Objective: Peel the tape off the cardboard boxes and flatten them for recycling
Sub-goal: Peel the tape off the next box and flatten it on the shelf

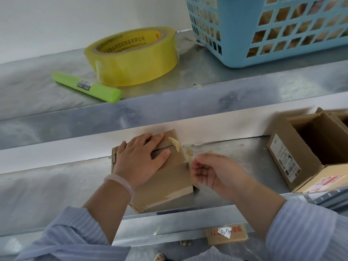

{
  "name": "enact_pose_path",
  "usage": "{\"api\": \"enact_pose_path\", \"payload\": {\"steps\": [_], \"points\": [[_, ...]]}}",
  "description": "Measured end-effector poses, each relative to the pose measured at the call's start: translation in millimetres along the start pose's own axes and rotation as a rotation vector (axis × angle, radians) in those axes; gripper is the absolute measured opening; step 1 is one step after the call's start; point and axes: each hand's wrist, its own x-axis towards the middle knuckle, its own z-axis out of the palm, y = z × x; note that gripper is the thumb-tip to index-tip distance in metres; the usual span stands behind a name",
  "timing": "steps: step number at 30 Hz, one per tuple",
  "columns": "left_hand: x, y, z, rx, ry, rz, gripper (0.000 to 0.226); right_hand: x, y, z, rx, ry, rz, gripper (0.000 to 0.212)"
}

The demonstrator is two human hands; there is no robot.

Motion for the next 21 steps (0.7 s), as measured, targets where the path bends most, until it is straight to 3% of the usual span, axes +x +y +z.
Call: {"api": "enact_pose_path", "payload": {"steps": [7, 11, 14, 19, 21], "points": [[-1, 0, -1, -0.007, 0.006, 0.011, 0.074, 12, -7, -4, 0.046, 0.096, -0.191, 0.024], [-3, 1, -2, -0.007, 0.013, 0.014, 0.074, 18, -18, -12, -0.487, 0.247, -0.332, 0.011], [-2, 2, -2, 0.001, 0.015, 0.019, 0.074, 20, -18, -14, -0.894, 0.427, -0.434, 0.014], [-2, 2, -1, 0.002, 0.013, 0.011, 0.074, 25, -17, -16, -1.188, 0.42, -0.537, 0.008], [-2, 2, -1, 0.002, 0.011, 0.011, 0.074, 26, -18, -16, -1.254, 0.414, -0.582, 0.016]]}}
